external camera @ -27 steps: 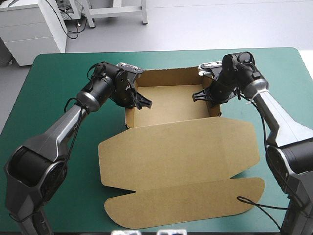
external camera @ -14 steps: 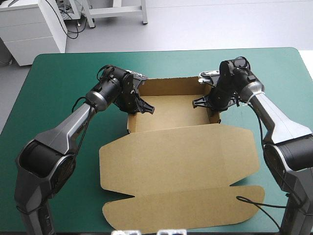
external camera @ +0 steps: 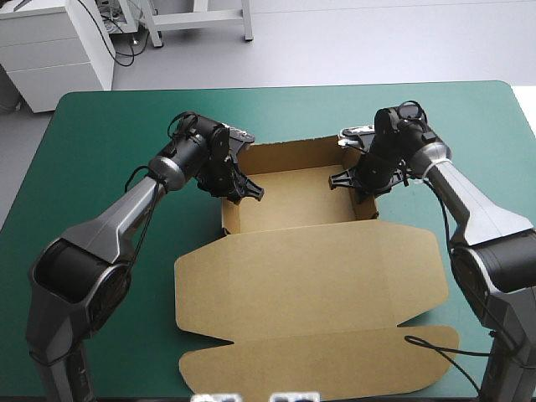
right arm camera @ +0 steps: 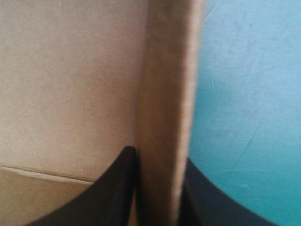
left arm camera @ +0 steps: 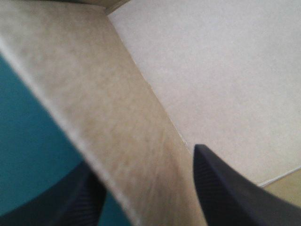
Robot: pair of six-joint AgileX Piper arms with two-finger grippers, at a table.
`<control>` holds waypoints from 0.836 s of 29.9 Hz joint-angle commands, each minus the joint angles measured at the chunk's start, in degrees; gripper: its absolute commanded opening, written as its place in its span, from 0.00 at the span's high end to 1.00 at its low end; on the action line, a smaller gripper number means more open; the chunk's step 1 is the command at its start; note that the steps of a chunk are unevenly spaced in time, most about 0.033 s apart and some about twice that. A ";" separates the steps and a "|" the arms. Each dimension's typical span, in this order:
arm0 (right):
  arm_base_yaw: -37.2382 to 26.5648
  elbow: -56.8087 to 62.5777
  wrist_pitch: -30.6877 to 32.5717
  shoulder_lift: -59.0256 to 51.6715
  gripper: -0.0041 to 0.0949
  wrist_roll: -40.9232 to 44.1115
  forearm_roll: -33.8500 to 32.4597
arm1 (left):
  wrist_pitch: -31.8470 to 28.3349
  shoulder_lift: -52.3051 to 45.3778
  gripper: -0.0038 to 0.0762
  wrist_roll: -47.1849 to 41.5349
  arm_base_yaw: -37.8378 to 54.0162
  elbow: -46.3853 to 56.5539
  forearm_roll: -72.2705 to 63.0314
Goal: Fold the box
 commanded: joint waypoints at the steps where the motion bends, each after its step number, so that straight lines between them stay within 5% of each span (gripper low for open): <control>1: 0.21 -1.27 0.74 -3.38 0.43 -0.91 0.70 | 0.28 -3.08 0.25 -0.30 0.88 -1.59 0.14; 5: 0.21 -1.27 0.74 -3.38 0.18 -0.91 0.83 | 0.65 -3.08 0.24 -0.30 0.90 -1.59 0.15; 25: 0.21 -7.06 0.62 -9.54 0.19 -4.10 -1.53 | -1.68 -13.75 0.24 2.86 0.90 -2.62 -2.45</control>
